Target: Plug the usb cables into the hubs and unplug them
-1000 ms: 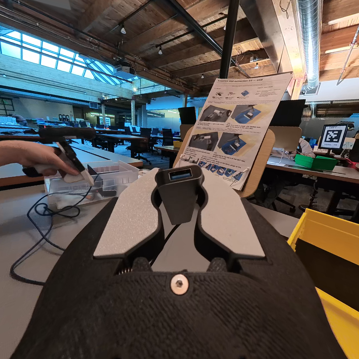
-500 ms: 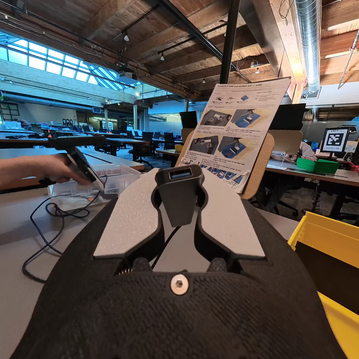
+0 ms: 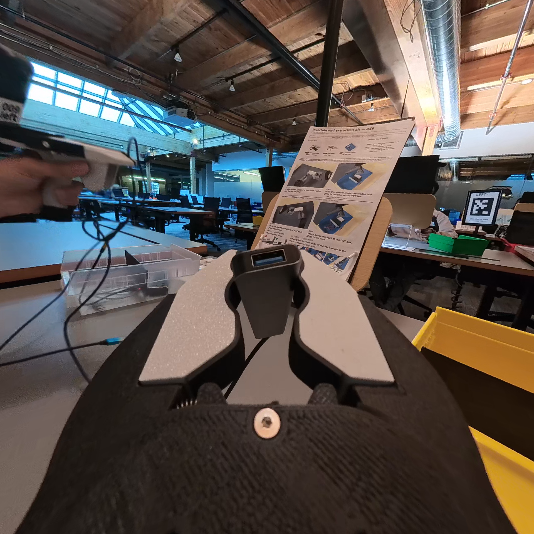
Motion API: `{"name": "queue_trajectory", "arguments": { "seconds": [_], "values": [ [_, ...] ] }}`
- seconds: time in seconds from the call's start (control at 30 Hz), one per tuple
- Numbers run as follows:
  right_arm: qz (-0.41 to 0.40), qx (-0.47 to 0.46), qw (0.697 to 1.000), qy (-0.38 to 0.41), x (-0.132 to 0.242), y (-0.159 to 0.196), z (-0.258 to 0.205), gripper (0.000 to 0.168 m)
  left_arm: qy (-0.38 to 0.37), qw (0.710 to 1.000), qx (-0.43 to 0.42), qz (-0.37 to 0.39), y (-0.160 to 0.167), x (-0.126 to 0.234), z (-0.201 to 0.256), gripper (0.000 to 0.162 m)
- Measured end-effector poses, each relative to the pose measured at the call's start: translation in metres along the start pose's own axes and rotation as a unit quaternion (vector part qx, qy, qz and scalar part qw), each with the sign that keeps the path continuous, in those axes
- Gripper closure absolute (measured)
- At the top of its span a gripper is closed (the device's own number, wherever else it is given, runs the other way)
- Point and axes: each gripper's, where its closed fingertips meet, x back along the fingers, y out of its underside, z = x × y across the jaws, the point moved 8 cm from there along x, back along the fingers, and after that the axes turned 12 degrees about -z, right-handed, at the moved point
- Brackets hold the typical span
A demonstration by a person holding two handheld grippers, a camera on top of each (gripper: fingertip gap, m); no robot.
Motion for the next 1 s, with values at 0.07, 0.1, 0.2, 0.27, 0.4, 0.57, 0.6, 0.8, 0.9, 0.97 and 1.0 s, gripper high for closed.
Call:
{"name": "queue_trajectory", "arguments": {
  "seconds": [0.07, 0.1, 0.2, 0.27, 0.4, 0.57, 0.6, 0.8, 0.9, 0.97, 1.0],
  "values": [
    [0.0, 0.0, 1.0, 0.0, 0.0, 0.0, 0.0, 0.134, 0.044, 0.998, -0.032, 0.027, -0.012, 0.003, 0.014, 0.16],
    [0.0, 0.0, 1.0, 0.0, 0.001, 0.001, -0.001, 0.134, 0.062, 0.996, -0.048, 0.043, -0.017, 0.006, 0.021, 0.16],
    [0.0, -0.001, 1.0, 0.003, 0.003, 0.001, 0.0, 0.134, 0.166, 0.98, -0.104, 0.041, -0.022, 0.006, 0.041, 0.16],
    [0.001, -0.002, 1.0, 0.004, 0.005, 0.001, 0.001, 0.134, 0.169, 0.977, -0.128, 0.02, -0.013, -0.006, 0.04, 0.16],
    [0.001, 0.0, 1.0, 0.005, 0.006, 0.0, 0.0, 0.134, 0.132, 0.983, -0.107, -0.075, 0.021, -0.041, 0.02, 0.16],
    [0.002, 0.001, 1.0, 0.006, 0.009, -0.001, -0.001, 0.134, 0.063, 0.948, -0.094, -0.297, 0.091, -0.074, -0.009, 0.115],
    [0.001, 0.002, 1.0, 0.006, 0.009, -0.001, -0.002, 0.134, 0.066, 0.936, -0.093, -0.332, 0.102, -0.074, -0.008, 0.107],
    [-0.001, 0.003, 1.0, 0.0, 0.009, 0.001, -0.004, 0.134, 0.198, 0.893, -0.119, -0.386, 0.132, -0.04, 0.049, 0.121],
    [0.005, -0.003, 1.0, -0.017, 0.004, 0.003, -0.005, 0.134, 0.291, 0.868, -0.103, -0.389, 0.157, -0.038, 0.102, 0.119],
    [0.016, -0.014, 0.999, -0.039, 0.001, 0.004, -0.007, 0.134, 0.299, 0.852, -0.103, -0.418, 0.182, -0.045, 0.123, 0.119],
    [0.023, -0.022, 0.998, -0.051, 0.0, 0.004, -0.008, 0.134, 0.289, 0.854, -0.101, -0.42, 0.19, -0.05, 0.128, 0.119]
  ]
}}
